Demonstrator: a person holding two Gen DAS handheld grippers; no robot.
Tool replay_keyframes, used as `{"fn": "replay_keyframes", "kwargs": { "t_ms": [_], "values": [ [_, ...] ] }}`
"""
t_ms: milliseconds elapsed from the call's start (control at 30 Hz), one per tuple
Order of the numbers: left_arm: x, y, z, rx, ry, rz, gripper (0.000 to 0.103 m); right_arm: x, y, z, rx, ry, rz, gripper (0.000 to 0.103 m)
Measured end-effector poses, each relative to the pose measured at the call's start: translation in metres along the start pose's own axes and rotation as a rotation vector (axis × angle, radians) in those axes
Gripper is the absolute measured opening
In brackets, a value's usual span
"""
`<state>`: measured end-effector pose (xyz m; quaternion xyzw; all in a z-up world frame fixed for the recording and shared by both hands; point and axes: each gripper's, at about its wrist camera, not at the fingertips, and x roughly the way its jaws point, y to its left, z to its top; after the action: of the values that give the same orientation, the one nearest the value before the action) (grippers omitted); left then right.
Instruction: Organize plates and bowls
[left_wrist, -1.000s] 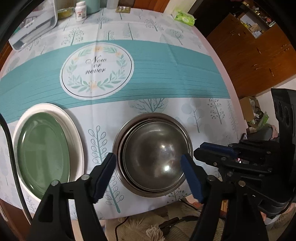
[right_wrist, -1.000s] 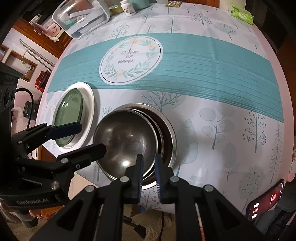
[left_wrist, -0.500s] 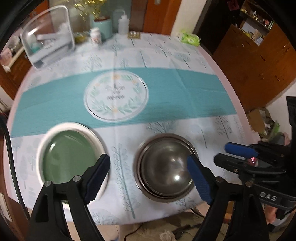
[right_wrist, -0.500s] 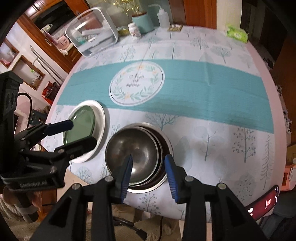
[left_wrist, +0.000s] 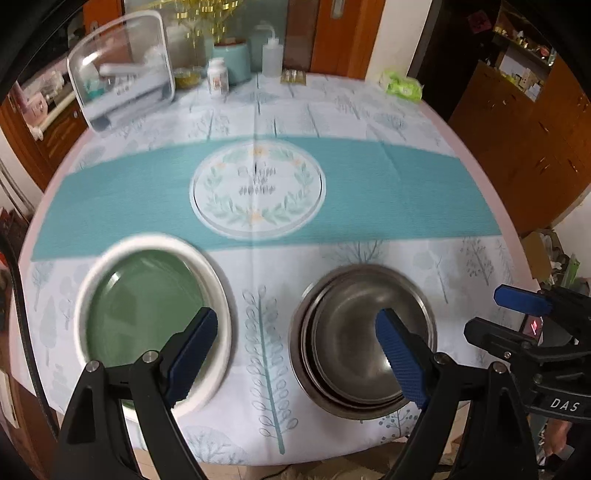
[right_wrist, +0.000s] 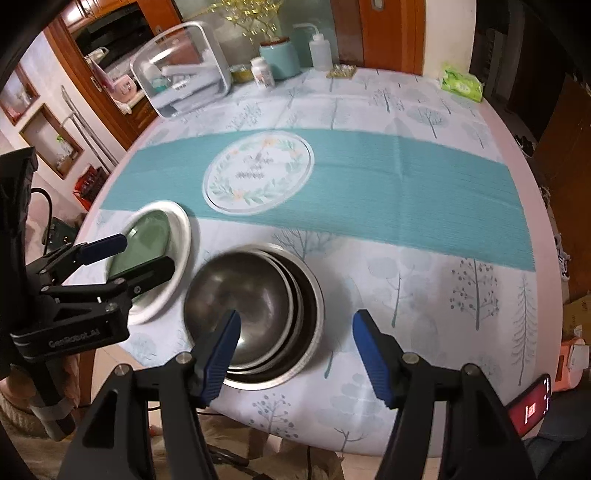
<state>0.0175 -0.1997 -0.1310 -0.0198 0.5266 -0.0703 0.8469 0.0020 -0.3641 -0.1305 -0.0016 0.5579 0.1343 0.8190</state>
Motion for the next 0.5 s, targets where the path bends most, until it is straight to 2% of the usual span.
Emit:
{"fn": "replay_keyframes", "kwargs": {
  "t_ms": [500],
  "values": [
    [0.052,0.006,-0.021,-0.077,0.15,-0.072,0.087,0.047,-0.022,-0.013,0.094,0.114,0.029,0.064]
  ]
}}
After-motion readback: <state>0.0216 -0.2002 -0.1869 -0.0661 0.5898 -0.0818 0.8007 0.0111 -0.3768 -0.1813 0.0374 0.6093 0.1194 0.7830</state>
